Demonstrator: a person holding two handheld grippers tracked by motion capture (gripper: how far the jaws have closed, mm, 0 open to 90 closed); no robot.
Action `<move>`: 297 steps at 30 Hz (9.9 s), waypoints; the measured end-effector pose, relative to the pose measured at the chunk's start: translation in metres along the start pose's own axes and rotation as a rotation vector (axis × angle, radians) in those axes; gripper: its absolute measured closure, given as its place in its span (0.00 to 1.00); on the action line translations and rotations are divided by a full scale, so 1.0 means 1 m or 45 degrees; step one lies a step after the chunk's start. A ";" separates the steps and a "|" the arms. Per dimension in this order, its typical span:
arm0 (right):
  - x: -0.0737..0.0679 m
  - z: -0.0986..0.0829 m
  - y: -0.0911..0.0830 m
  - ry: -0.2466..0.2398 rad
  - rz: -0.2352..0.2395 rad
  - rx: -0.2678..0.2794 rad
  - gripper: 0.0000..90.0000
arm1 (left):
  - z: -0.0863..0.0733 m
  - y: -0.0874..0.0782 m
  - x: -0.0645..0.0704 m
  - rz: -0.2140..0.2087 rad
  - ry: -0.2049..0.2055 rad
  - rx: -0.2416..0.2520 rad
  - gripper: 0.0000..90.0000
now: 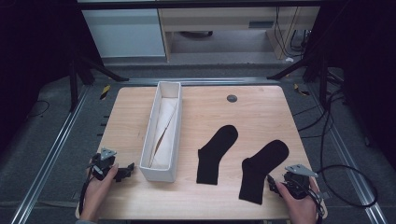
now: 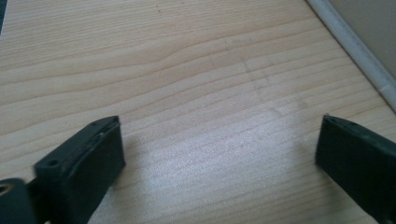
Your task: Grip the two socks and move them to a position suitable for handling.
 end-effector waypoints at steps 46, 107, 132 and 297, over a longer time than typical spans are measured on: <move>-0.020 0.077 -0.013 -0.174 0.078 0.078 0.43 | 0.056 -0.072 0.257 -0.557 0.423 0.209 0.17; 0.047 0.115 0.024 -0.214 0.177 0.083 0.99 | -0.009 0.010 0.356 -0.719 0.499 -0.009 0.91; -0.018 0.191 0.067 -0.233 0.288 0.125 0.99 | 0.003 -0.019 0.288 -0.561 0.315 0.205 0.90; -0.100 0.070 0.043 -0.459 0.448 -0.008 0.43 | 0.007 0.000 0.302 -0.529 0.454 0.164 0.69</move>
Point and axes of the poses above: each handheld gripper's, and its own axes: y roughly forward along the jaws, z roughly out of its top, x roughly to its right, the point moved 4 cm from there along y, roughly forward along the jaws, and after that the axes turned 8 degrees about -y, right-handed, at the moved point
